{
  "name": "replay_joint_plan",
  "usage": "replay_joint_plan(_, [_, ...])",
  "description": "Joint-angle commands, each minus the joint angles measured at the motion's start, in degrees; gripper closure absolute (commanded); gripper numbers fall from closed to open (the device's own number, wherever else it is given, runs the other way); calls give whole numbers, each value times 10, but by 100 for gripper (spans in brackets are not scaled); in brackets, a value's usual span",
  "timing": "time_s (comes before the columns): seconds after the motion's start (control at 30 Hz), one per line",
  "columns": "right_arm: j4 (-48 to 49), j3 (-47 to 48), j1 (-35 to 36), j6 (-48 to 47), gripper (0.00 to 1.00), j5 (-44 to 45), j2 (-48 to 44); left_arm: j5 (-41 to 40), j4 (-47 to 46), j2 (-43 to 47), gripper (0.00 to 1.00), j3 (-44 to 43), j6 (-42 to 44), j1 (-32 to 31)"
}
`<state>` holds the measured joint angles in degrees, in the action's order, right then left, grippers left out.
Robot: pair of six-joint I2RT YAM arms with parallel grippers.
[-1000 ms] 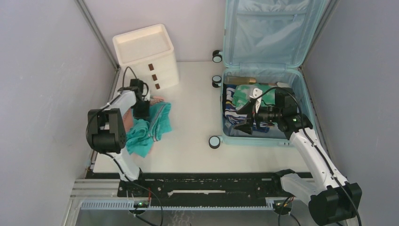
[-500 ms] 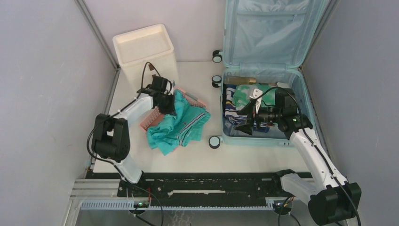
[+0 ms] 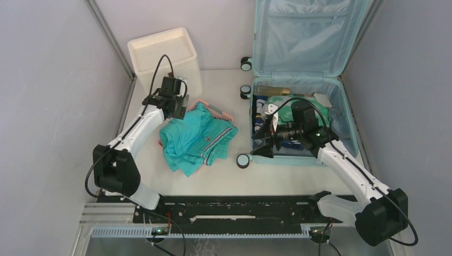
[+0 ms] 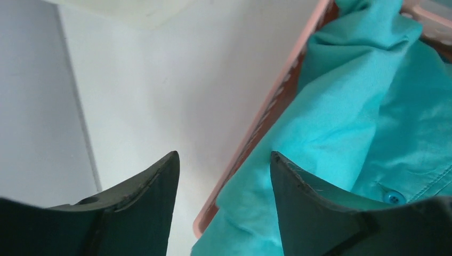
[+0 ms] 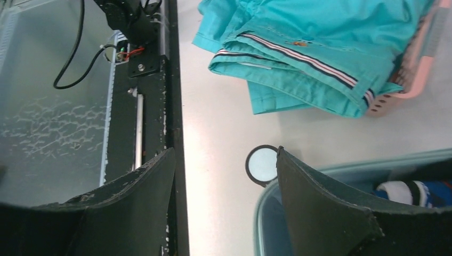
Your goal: Open, take out, and arrange the luggage
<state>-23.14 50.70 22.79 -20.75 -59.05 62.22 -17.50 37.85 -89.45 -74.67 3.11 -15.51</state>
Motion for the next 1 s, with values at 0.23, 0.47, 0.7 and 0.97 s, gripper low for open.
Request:
replay_joint_plan(0.23, [59, 59, 43, 103, 35, 49, 49, 146, -67, 159, 0, 71, 4, 45])
replay_joint_plan(0.47, [-97, 141, 3, 55, 41, 49, 86, 187, -79, 63, 3, 118, -40, 58])
replay_joint_plan(0.7, [-185, 170, -139, -24, 39, 27, 84, 181, -85, 20, 33, 158, -106, 75])
replay_joint_plan(0.97, [-159, 170, -223, -38, 39, 148, 106, 131, -123, 134, 89, 298, -322, 75])
